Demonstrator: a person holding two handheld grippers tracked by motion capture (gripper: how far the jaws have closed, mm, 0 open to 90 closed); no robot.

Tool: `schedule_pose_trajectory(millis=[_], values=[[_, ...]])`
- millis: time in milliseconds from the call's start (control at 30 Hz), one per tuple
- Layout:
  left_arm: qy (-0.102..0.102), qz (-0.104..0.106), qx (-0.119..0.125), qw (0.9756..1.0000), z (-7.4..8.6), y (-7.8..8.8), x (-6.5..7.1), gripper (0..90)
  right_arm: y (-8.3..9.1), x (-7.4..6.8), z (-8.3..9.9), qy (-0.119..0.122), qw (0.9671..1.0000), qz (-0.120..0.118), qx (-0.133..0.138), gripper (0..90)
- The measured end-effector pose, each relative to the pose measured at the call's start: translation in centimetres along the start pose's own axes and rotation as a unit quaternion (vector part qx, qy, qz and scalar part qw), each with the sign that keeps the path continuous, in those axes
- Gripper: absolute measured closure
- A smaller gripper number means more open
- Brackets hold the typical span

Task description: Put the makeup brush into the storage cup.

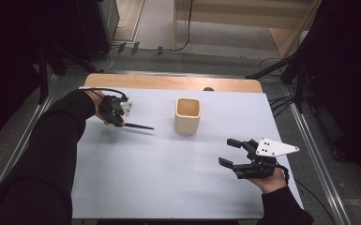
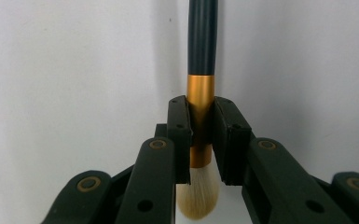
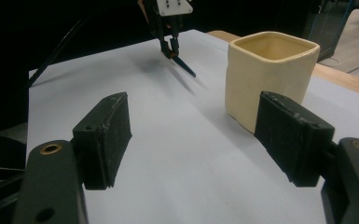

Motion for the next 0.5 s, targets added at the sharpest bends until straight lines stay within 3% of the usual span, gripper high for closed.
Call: schedule_pose_trajectory(millis=[100, 133, 167, 267, 333, 400, 467, 500], values=[[0.046, 0.004, 0.007, 0.9989, -0.3, 1.2, 0.5, 79.2, 0.0, 0.0, 0.0, 0.001, 1.0000, 0.000, 0.002, 28.0], [0.046, 0.004, 0.007, 0.9989, -0.3, 1.2, 0.5, 79.2, 0.0, 0.0, 0.0, 0.001, 1.0000, 0.000, 0.002, 28.0], [0.090, 0.019, 0.024, 0.9955, -0.3, 2.1, 0.7, 79.2, 0.0, 0.0, 0.0, 0.001, 1.0000, 0.000, 0.001, 28.0], [0.138, 0.034, 0.068, 0.9875, 0.2, 3.1, 1.5, 79.2, 0.0, 0.0, 0.0, 0.001, 1.0000, 0.000, 0.000, 28.0], [0.156, 0.044, 0.090, 0.9827, 0.5, 3.4, 2.2, 79.2, 0.0, -0.1, 0.0, 0.000, 1.0000, -0.001, 0.000, 28.0], [0.159, 0.045, 0.097, 0.9815, 0.7, 3.6, 2.7, 79.2, 0.0, -0.1, -0.1, 0.001, 1.0000, -0.002, -0.001, 28.0], [0.174, 0.044, 0.139, 0.9738, 1.1, 4.2, 4.4, 79.2, -0.1, -0.2, -0.1, 0.001, 1.0000, -0.002, -0.001, 28.0], [0.172, 0.039, 0.151, 0.9728, 1.1, 4.4, 4.9, 79.2, -0.1, -0.2, -0.1, 0.002, 1.0000, -0.001, -0.002, 28.0]])
Point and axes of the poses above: each handheld gripper's, and its own axes: y roughly backward along the jaws, z roughly out of its underside, x roughly to its right, the point moved 3 cm from there along -y, roughly forward along the jaws, and after that the axes turned 11 degrees about y, right-handed, at the moved point
